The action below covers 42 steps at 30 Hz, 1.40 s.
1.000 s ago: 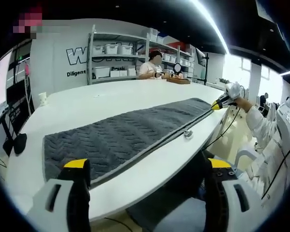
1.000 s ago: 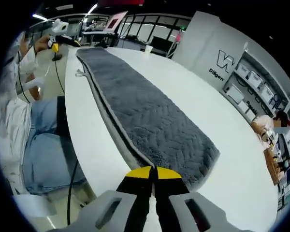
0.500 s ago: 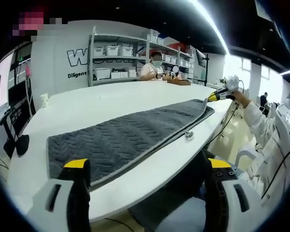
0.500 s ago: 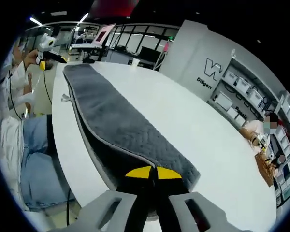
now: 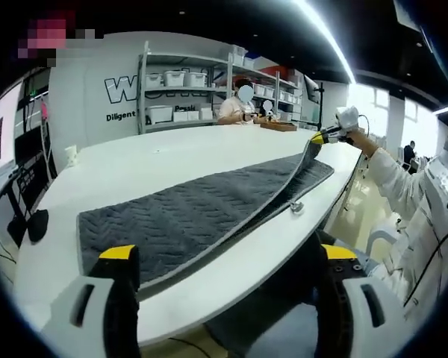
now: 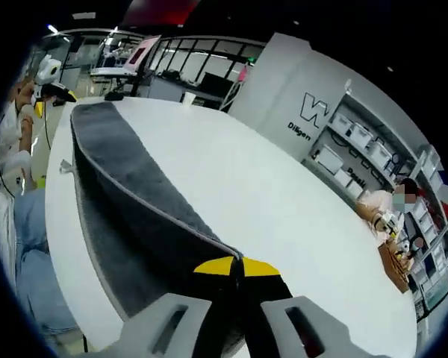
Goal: Open the folded towel by lifting each exposed corner and separating the folded layers until the towel lies flat within the target outline without major curled edges
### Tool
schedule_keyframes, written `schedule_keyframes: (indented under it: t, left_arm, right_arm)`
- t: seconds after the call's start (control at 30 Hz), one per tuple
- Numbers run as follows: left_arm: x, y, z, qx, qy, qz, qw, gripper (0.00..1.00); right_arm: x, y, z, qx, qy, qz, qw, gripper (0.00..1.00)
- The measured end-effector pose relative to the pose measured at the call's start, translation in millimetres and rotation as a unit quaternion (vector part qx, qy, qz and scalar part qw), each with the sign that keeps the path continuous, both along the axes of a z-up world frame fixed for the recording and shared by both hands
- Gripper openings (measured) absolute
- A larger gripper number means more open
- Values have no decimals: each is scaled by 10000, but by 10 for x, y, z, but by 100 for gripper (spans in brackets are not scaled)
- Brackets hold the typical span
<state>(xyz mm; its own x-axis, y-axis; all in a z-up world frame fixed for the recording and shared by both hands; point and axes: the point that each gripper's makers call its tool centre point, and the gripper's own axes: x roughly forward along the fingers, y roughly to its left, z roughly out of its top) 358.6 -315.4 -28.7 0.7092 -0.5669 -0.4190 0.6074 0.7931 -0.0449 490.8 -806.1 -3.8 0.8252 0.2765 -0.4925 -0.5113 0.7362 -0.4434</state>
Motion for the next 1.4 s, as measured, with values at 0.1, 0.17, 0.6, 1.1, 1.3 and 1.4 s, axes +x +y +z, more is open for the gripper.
schedule_keyframes:
  t: [0.1, 0.17, 0.6, 1.1, 1.3, 1.4]
  left_arm:
    - [55, 27, 9, 4, -16, 30, 10000, 96]
    - [83, 53, 5, 26, -12, 56, 10000, 96]
    - [119, 71, -40, -21, 51, 48, 10000, 96]
    - [189, 101, -62, -22, 85, 161, 9998, 95]
    - [279, 137, -86, 135, 66, 301, 9994, 94]
    - [302, 151, -80, 135, 61, 326, 9994, 92]
  right_arm:
    - [129, 32, 34, -70, -46, -37, 10000, 0]
    - [213, 29, 50, -88, -78, -87, 9999, 0]
    - [757, -85, -318, -495, 261, -496, 9972, 0]
    - [741, -155, -660, -650, 602, -891, 9921, 22]
    - [595, -236, -462, -481, 449, -1120, 9915, 59]
    - [472, -241, -412, -444, 410, -1121, 9919, 71]
